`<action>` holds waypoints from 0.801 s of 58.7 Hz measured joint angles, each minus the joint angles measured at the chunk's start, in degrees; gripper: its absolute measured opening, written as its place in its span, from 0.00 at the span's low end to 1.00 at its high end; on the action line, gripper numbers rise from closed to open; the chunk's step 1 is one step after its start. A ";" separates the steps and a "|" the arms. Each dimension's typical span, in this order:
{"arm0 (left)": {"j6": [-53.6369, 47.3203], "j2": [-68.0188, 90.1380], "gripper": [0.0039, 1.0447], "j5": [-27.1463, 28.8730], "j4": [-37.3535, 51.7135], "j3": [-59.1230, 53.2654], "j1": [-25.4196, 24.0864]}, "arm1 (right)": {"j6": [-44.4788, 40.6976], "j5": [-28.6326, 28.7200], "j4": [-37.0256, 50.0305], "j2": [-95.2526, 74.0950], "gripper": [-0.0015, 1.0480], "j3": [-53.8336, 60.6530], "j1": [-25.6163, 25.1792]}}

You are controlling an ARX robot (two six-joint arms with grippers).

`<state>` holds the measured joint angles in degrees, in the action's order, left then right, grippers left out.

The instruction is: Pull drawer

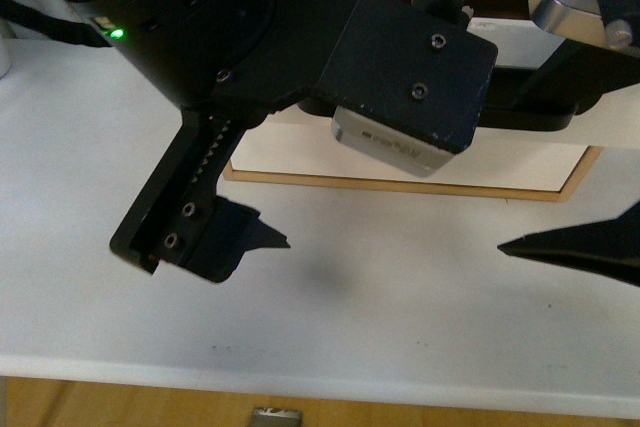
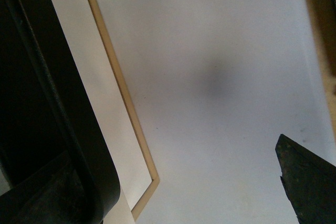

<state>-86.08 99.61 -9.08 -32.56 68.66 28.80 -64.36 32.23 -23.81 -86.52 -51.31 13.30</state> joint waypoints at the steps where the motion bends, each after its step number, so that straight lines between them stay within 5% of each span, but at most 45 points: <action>1: -0.11 -0.57 0.94 -0.13 0.13 -0.66 0.09 | -0.07 0.00 -0.11 0.50 0.91 0.46 0.15; 47: 2.78 -11.34 0.94 -4.07 8.20 -8.13 0.44 | 1.97 3.96 -0.74 9.20 0.91 4.87 -1.25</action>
<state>-83.31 88.27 -13.15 -24.36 60.53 29.23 -62.39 36.18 -24.56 -77.32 -46.44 12.05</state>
